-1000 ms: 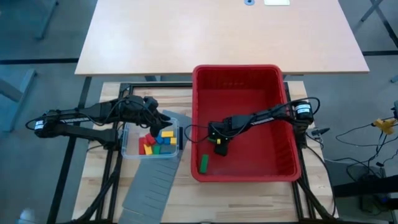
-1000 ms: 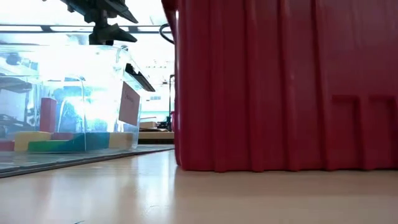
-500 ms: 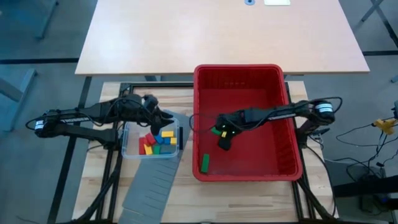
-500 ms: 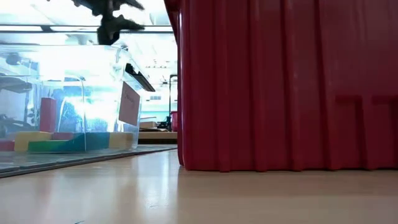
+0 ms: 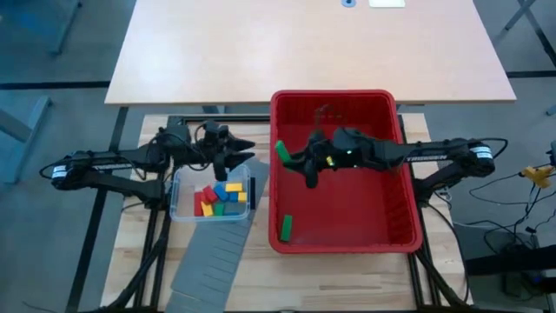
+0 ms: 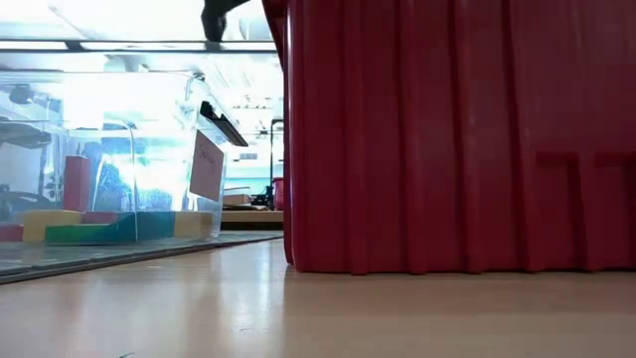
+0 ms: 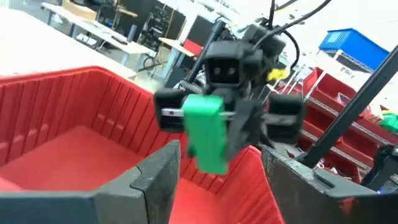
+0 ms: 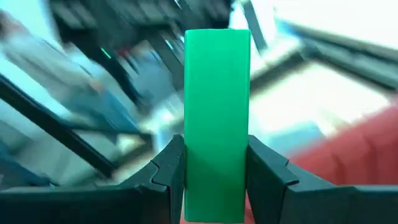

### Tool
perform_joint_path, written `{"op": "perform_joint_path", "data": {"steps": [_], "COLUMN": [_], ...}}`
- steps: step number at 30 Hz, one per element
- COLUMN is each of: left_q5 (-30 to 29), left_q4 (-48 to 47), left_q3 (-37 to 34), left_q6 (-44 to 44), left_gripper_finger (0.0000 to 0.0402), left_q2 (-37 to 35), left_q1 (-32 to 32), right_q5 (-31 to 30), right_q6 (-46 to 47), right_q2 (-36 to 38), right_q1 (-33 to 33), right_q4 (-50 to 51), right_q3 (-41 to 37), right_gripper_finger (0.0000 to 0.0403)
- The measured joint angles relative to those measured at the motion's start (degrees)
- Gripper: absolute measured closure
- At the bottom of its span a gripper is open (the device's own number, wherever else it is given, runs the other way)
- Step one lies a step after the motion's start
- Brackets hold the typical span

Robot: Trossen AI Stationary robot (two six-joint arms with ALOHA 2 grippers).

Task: Sort blocks
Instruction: Remove the top green block from the red bin

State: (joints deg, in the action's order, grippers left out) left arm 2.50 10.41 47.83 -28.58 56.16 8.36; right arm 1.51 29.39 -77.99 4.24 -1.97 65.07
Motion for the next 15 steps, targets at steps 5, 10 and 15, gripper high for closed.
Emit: {"op": "perform_joint_path", "data": {"steps": [5, 10, 15], "left_q5": [2.1, 2.99, 3.04], "left_q4": [11.98, 21.45, 28.38], "left_q3": [0.02, 0.0, 0.0], "left_q6": [-0.03, -0.99, -2.54], "left_gripper_finger": [0.0192, 0.0186, 0.0182], "left_q2": [6.02, 11.68, 16.01], "left_q1": [0.0, 0.0, 0.04], "right_q5": [0.11, 0.11, 0.43], "right_q6": [2.18, 2.35, 2.98], "right_q2": [-0.19, -0.36, -0.45], "right_q1": [0.48, 0.48, 0.43], "right_q4": [-3.73, -5.23, -6.04], "right_q3": [0.08, 0.06, 0.06], "right_gripper_finger": [0.0295, 0.0295, 0.0295]}}
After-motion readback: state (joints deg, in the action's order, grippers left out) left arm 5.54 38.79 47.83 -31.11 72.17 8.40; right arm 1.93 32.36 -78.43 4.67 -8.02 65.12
